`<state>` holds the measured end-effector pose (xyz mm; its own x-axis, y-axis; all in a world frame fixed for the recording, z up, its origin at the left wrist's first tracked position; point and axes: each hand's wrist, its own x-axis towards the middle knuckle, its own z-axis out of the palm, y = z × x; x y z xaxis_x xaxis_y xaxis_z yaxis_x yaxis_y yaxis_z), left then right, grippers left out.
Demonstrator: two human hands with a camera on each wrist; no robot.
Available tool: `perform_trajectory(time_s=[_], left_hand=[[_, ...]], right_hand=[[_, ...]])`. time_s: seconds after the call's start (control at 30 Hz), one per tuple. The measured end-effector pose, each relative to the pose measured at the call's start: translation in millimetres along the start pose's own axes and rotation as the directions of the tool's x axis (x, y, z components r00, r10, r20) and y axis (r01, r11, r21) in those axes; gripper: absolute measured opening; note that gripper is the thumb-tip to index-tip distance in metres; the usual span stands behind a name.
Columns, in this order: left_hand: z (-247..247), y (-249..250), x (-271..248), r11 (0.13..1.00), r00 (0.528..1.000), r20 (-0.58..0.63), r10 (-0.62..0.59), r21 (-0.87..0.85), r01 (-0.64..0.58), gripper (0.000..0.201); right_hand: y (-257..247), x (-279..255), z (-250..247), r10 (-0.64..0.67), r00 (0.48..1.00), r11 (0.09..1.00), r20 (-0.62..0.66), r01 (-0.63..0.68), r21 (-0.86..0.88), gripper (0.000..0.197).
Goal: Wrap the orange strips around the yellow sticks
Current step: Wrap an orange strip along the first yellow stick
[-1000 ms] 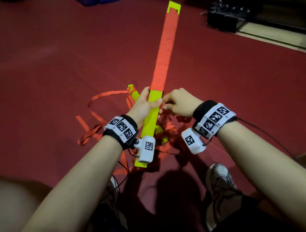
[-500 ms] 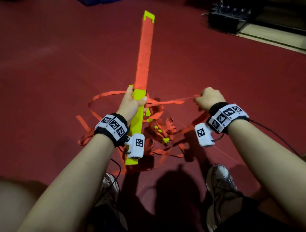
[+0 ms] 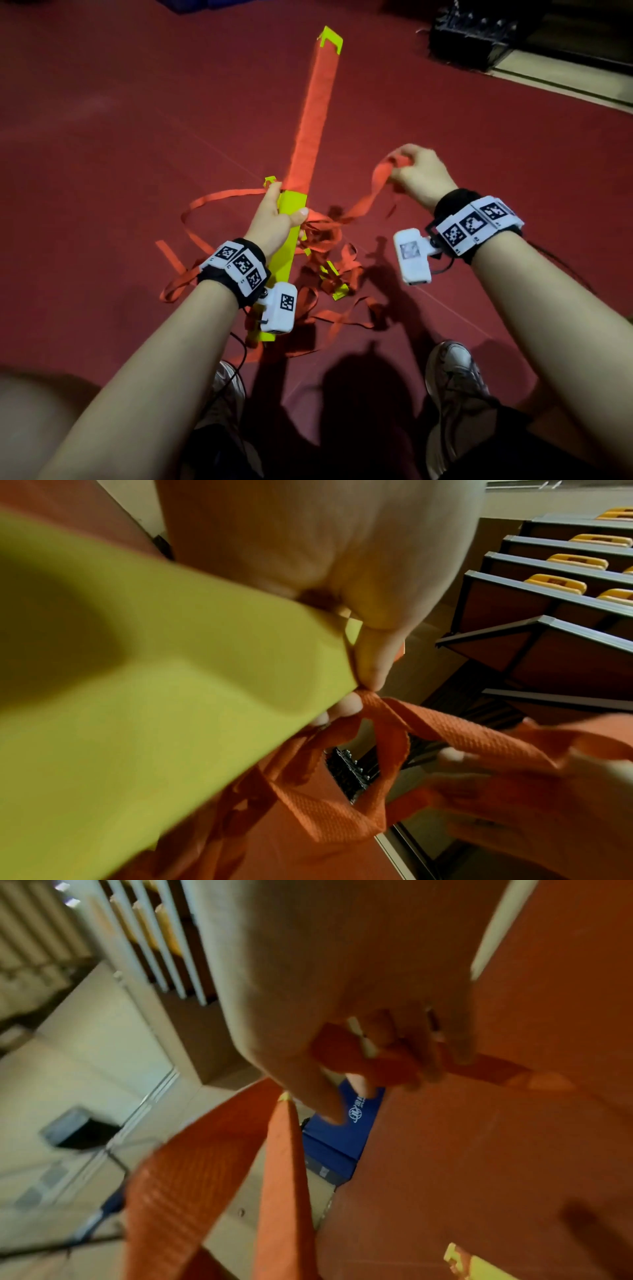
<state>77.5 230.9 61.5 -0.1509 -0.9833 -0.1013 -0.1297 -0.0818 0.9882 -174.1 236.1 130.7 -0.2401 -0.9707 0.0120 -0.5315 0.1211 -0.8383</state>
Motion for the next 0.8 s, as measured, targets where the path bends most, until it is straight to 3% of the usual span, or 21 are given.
perform_trajectory(time_s=[0.03,0.1,0.17,0.2,0.23,0.3,0.4,0.53,0.67,0.8], left_hand=[[2,0,-2,1.000,1.000,0.012,0.003,-0.013,-0.003,0.040],[6,0,-5,0.998,0.998,0.059,0.001,-0.058,0.002,0.032],[8,2,-7,0.995,0.993,0.116,-0.001,-0.102,0.013,0.030],[8,2,-9,0.993,0.991,0.135,-0.007,-0.113,0.023,0.030],[8,2,-9,0.991,0.988,0.154,-0.018,-0.125,0.037,0.031],[10,2,-11,0.986,0.980,0.196,-0.031,-0.155,0.062,0.035],[16,7,-15,0.977,0.962,0.270,-0.037,-0.191,0.091,0.036],[24,18,-20,0.964,0.933,0.360,-0.013,-0.242,0.107,0.037],[26,22,-24,0.966,0.927,0.374,0.030,-0.251,0.070,0.034],[26,19,-23,0.969,0.956,0.290,0.037,-0.244,0.036,0.021]], right_hand=[[1,-3,0,0.026,0.998,0.972,0.058,-0.012,-0.233,0.019],[2,-9,2,0.163,0.967,0.796,0.198,-0.010,-0.606,0.025],[4,-15,6,0.312,0.891,0.615,0.329,0.074,-0.785,0.042],[5,-17,9,0.346,0.859,0.603,0.378,0.105,-0.791,0.054],[6,-18,11,0.346,0.841,0.633,0.416,0.118,-0.765,0.066],[2,-17,15,0.219,0.858,0.800,0.466,0.115,-0.588,0.077],[-5,-18,28,-0.057,0.914,0.983,0.402,0.122,-0.140,0.072],[-10,-33,52,-0.109,0.925,0.935,0.364,-0.028,0.352,0.039],[-5,-37,53,-0.088,0.950,0.935,0.298,-0.024,0.353,0.019],[0,-36,56,-0.034,0.982,0.965,0.184,-0.015,0.261,0.034]])
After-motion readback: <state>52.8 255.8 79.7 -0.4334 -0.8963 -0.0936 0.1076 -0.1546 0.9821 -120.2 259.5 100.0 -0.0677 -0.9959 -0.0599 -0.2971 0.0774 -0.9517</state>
